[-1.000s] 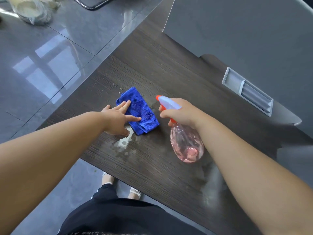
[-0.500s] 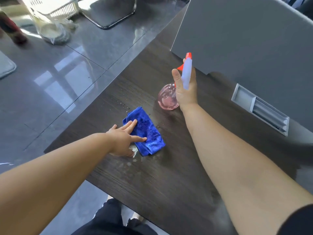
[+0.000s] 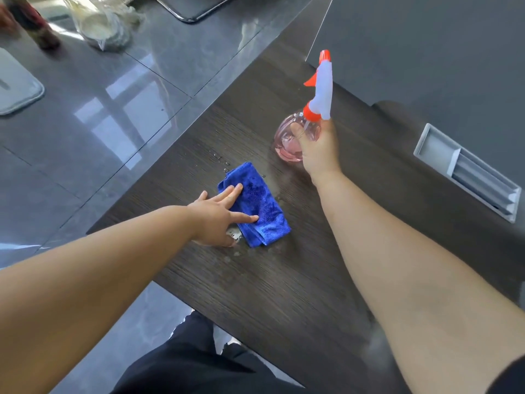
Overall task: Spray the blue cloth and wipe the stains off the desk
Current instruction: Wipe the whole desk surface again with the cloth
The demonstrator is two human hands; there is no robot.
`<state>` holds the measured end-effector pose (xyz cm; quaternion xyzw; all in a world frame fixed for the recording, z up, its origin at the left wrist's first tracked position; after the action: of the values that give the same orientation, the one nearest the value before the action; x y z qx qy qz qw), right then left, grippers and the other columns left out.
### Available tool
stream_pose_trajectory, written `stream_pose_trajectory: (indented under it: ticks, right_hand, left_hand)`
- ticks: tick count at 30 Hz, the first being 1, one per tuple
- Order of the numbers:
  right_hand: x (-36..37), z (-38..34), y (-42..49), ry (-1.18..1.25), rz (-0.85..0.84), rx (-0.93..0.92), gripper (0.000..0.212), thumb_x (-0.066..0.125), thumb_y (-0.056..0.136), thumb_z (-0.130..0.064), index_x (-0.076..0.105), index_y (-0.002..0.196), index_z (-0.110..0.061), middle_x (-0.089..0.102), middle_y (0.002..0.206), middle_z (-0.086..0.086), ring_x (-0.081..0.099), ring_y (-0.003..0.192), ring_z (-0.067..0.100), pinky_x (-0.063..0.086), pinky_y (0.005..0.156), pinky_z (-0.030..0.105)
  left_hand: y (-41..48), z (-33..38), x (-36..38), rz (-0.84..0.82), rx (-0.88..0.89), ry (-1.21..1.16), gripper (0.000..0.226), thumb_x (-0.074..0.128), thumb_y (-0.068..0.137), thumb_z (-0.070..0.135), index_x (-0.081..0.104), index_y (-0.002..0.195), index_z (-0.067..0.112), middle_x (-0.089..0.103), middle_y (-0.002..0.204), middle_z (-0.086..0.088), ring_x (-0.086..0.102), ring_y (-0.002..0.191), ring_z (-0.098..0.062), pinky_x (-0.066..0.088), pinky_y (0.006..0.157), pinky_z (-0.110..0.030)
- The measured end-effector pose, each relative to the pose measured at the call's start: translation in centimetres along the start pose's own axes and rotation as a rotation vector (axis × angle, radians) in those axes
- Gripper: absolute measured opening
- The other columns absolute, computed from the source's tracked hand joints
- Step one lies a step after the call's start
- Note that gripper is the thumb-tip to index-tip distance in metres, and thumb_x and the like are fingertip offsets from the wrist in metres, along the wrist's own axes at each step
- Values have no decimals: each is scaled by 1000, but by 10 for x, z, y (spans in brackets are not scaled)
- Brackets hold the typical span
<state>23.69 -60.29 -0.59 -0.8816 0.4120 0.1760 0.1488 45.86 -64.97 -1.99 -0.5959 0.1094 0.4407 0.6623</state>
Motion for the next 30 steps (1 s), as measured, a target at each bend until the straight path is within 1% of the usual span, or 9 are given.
stream_pose_trajectory:
  ticks: [5,7,9,12,15,17,19,26,30]
  right_hand:
    - [-5,-1,-20,-159,-13,92,86,74,76,-36,27,145,-14,32,146,7,32,134,19,28,110,30]
    - [-8,15,-54,-266,16,196,64,69,80,-36,45,134,-14,45,130,6,44,123,21,36,97,25]
    - [-6,25,-90,-345,-143,293,46,65,83,-39,56,123,-17,56,108,-2,56,106,18,41,86,26]
    - [6,31,-116,-403,-307,318,40,68,81,-40,60,116,-20,62,102,-7,59,100,15,46,90,31]
    - [13,22,-120,-344,-339,313,23,70,79,-30,64,99,-19,68,99,-3,63,95,18,50,87,36]
    - [14,14,-124,-198,-360,375,14,70,78,-19,65,91,-15,67,88,-1,63,84,17,50,76,29]
    - [8,8,-132,-88,-328,411,8,66,78,-13,62,86,-12,61,78,-2,57,72,14,43,63,23]
    - [-79,20,-157,-492,98,79,17,59,75,-8,48,86,-13,49,94,0,46,81,17,29,64,24]
    - [-83,48,-177,-769,1,-17,24,63,74,-9,54,97,-8,49,112,7,45,96,28,38,73,33]
  left_hand:
    - [3,-2,6,30,0,-56,64,48,90,44,10,140,56,-33,151,-4,-25,141,-18,-4,114,-54]
    - [4,-2,9,59,5,-84,63,49,90,43,11,139,56,-32,151,-4,-25,141,-18,-6,113,-54]
    - [4,-1,11,110,1,-129,63,51,89,42,15,139,56,-30,152,-3,-24,142,-17,-8,113,-54]
    - [1,0,16,206,16,-265,57,55,88,37,28,136,53,-20,156,0,-16,144,-15,-9,114,-52]
    - [-8,-1,16,359,16,-483,38,58,88,25,55,125,38,6,158,2,9,145,-13,-5,116,-46]
    - [-15,-3,13,503,-19,-596,27,59,87,17,66,111,28,31,150,4,38,132,-14,13,115,-32]
    - [-20,-2,12,629,-60,-615,25,58,86,11,69,104,23,50,136,4,51,117,-15,28,97,-17]
    - [-20,30,28,695,33,-546,23,59,83,9,71,102,15,60,119,-7,55,110,-27,41,92,-29]
    - [-15,58,37,631,118,-463,27,56,79,16,72,100,14,61,116,-12,54,105,-36,41,94,-36]
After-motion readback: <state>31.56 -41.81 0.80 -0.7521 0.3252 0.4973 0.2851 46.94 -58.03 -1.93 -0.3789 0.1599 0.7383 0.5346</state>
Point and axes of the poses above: each hand's wrist, its own y-axis towards the middle knuckle, its own x-axis out of the palm, z = x × y, the point moved 1 cm from there along y, towards the middle knuckle
